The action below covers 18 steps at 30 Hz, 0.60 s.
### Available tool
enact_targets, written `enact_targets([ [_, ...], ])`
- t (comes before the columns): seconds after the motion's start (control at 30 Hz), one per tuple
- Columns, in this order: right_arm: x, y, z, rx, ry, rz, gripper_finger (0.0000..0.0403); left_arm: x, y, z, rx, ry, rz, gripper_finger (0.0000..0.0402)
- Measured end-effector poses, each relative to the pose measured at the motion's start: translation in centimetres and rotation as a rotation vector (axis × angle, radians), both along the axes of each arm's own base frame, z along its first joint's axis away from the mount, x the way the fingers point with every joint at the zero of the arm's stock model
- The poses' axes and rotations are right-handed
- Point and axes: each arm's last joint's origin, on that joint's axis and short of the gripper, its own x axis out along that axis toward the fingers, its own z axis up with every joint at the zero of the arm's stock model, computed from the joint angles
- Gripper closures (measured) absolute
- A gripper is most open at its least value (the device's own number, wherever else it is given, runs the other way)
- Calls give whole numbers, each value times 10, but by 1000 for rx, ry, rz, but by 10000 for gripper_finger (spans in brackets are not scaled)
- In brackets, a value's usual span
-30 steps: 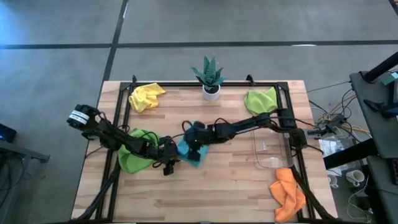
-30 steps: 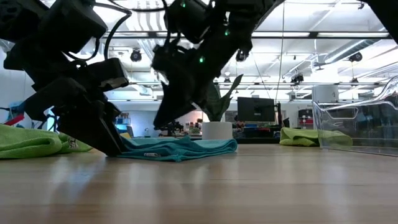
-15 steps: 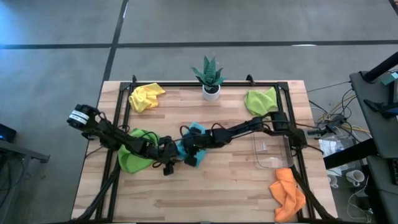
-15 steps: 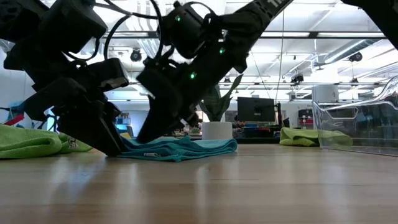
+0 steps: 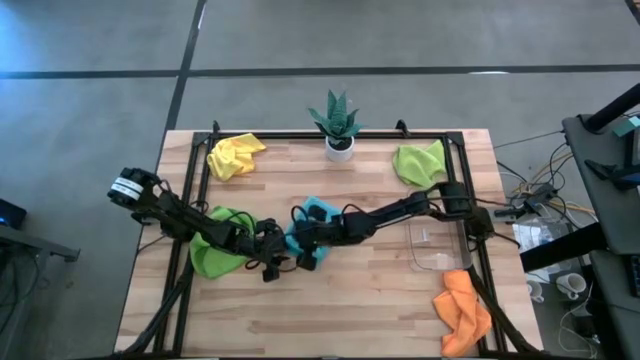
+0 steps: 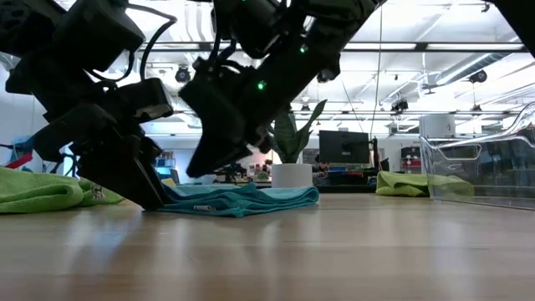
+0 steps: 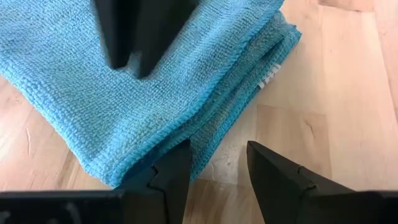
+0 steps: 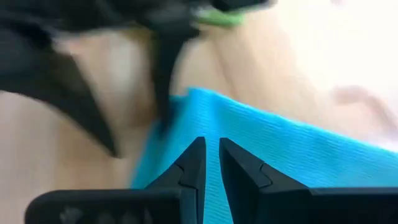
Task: Fold microfiber towels
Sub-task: Fold the blue towel on the table
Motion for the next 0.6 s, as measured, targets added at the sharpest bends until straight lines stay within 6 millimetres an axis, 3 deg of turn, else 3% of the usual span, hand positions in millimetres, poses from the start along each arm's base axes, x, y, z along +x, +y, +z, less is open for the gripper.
enact_targets([
  [0.23, 3, 21, -29, 16, 61, 74, 360, 0, 1, 0, -11, 0, 14, 258],
  [0.43, 4, 42, -26, 75, 64, 188, 360, 0, 1, 0, -20, 0, 10, 258],
  [0.6, 4, 43, -24, 47, 58, 161, 360, 0, 0, 0, -22, 1, 10, 258],
])
